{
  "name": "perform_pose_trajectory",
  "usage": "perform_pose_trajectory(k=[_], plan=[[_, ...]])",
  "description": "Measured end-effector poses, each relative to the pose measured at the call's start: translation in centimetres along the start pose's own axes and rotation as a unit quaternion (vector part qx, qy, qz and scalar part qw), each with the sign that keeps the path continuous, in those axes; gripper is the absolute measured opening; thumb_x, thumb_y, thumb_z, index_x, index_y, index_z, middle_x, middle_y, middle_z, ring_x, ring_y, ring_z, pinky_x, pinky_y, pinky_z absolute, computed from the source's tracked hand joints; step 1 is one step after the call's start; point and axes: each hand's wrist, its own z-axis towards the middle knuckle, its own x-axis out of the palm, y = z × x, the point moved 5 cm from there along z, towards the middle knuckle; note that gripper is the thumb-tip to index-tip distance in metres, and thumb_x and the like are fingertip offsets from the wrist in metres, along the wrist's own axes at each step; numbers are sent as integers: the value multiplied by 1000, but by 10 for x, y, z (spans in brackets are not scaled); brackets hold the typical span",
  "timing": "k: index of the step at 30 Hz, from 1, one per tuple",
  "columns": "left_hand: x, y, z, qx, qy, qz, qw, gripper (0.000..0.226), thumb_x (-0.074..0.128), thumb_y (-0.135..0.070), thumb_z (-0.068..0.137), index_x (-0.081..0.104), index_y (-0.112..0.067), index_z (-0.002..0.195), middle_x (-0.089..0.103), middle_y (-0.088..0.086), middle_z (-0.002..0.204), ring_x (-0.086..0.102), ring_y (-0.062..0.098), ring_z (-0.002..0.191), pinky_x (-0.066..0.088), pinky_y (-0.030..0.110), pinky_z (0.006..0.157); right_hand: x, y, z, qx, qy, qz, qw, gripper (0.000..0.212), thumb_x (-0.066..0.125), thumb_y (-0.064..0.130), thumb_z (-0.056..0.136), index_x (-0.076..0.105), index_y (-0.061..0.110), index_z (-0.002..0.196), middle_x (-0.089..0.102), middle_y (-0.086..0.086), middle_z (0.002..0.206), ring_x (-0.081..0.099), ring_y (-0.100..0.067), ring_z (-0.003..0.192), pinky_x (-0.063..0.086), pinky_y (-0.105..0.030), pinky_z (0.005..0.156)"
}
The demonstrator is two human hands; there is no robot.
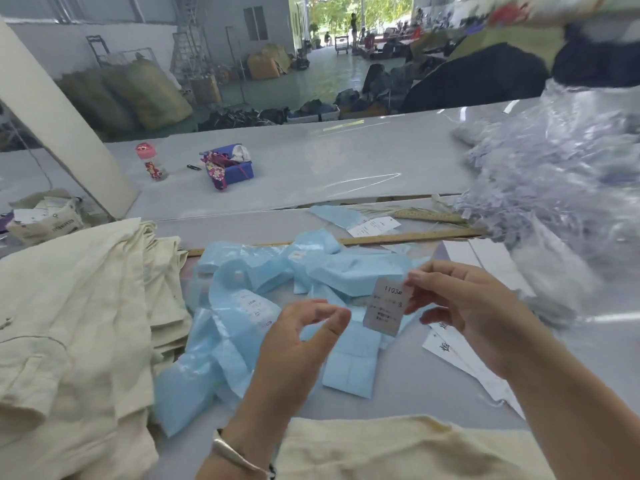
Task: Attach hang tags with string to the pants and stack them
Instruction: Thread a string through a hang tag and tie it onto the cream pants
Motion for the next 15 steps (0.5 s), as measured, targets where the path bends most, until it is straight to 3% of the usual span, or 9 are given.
perform_pose_trajectory(k=[3, 6, 10, 13, 15], plan=[[52, -20, -23, 9, 44, 22, 999, 20, 73, -48, 69, 74, -30, 79, 64, -17, 111, 58, -14, 96, 39, 0, 71, -33, -3, -25, 5, 2, -5, 1000, 18, 56, 16, 92, 64, 2, 84, 69, -10, 73, 59, -17, 67, 41, -29, 63], [91, -30, -40, 21, 49, 28, 998, 7, 79, -26, 77, 73, -24, 74, 63, -16, 112, 60, -9, 97, 42, 4, 70, -64, -9, -45, 13, 12, -7, 1000, 21, 56, 16, 92, 65, 0, 83, 68, -11, 73, 59, -17, 67, 41, -27, 62], [131, -27, -57, -2, 45, 12, 999, 20, 84, -18, 72, 68, -22, 59, 65, -18, 107, 61, -5, 96, 48, 20, 79, -111, -26, -59, 38, 53, -2, 998, 23, 63, 21, 85, 69, -1, 85, 71, -9, 76, 62, -13, 67, 45, -22, 60], [148, -9, -69, -53, 6, -2, 999, 19, 84, -15, 68, 69, -21, 58, 66, -19, 106, 62, -5, 95, 43, 23, 81, -173, -48, -51, 26, -71, -21, 997, 5, 64, 9, 87, 67, 5, 89, 70, -10, 78, 60, -15, 65, 44, -25, 61], [154, 6, -76, -88, -33, -9, 995, 16, 81, -10, 72, 72, -16, 61, 68, -13, 105, 65, -1, 91, 45, 27, 84, -211, -67, -43, 22, -163, -91, 982, 3, 67, 5, 84, 65, 8, 84, 68, -9, 76, 58, -18, 65, 43, -30, 64]])
